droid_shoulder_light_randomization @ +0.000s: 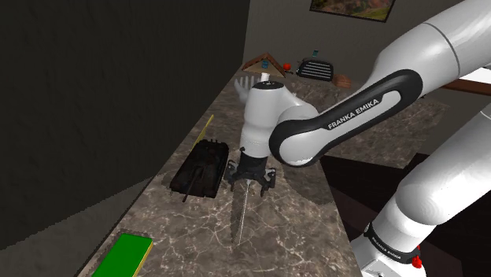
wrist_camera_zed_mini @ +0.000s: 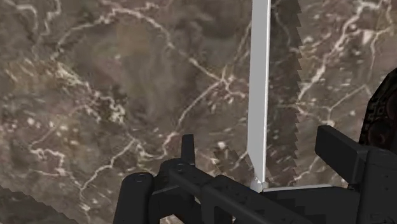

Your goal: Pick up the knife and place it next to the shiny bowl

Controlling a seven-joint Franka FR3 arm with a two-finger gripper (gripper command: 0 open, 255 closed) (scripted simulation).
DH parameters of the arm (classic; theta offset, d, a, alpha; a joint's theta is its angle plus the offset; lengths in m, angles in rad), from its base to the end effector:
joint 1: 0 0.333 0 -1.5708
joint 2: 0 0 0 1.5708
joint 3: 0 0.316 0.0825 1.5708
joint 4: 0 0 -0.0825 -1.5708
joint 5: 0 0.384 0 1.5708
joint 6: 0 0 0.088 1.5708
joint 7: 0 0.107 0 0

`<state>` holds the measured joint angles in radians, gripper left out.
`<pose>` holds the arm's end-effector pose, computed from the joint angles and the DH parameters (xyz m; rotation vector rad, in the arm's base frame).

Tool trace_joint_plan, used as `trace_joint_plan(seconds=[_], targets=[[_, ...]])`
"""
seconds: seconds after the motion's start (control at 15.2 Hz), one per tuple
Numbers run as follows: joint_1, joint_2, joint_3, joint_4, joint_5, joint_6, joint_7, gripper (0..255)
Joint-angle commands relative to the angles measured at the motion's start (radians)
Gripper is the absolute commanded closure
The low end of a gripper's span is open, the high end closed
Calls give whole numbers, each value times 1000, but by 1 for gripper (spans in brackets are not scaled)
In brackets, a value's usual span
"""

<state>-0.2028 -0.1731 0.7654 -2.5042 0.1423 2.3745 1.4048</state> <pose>0.3861 0.2406 0.3288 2.7830 -1.4354 0.0289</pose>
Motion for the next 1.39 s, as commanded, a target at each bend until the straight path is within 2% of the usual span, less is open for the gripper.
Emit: trace_joint_plan(seconds=[0.0,0.33,0.4,0.99,1.32], targets=[[-1,6,2,-3,-4,8,3,0],[-1,6,2,-3,-4,8,3,0],[-1,6,2,-3,-4,8,3,255],[-1,6,2,-3,-4,8,3,255],[14,-57,-21,24,38,-72,-31,255]])
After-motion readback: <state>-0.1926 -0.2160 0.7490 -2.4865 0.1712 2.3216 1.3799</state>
